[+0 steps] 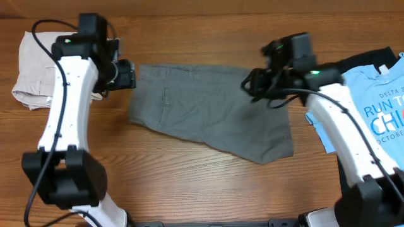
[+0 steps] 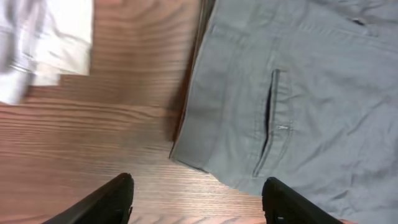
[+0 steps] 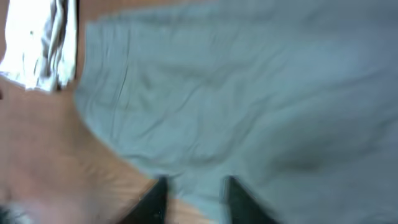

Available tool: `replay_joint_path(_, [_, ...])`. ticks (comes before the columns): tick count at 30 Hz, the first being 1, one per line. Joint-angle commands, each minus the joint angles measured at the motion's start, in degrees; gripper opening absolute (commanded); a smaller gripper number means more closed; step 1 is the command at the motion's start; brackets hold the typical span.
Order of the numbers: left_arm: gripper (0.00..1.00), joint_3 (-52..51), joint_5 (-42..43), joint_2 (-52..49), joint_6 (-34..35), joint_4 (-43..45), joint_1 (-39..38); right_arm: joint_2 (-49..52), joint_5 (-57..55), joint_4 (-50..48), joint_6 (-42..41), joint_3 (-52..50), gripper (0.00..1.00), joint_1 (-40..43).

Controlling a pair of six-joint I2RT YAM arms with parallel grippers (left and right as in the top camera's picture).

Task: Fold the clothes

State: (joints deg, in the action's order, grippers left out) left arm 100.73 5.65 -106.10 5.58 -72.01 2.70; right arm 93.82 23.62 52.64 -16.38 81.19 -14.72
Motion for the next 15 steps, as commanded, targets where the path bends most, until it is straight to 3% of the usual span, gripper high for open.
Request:
replay_joint_path(1, [0.7,-1.01,7.78,-2.91,-3.8,-0.15,2.27,2.97,2.64,0.09,-4.09,-0.22,0.04,-5.57])
replay_joint_path(15, [0.75,-1.27,7.76,-6.34,-4.31,-0.85,2.43,15.41,-1.49,-0.57,-16.55,-4.33,0.04,-20.96])
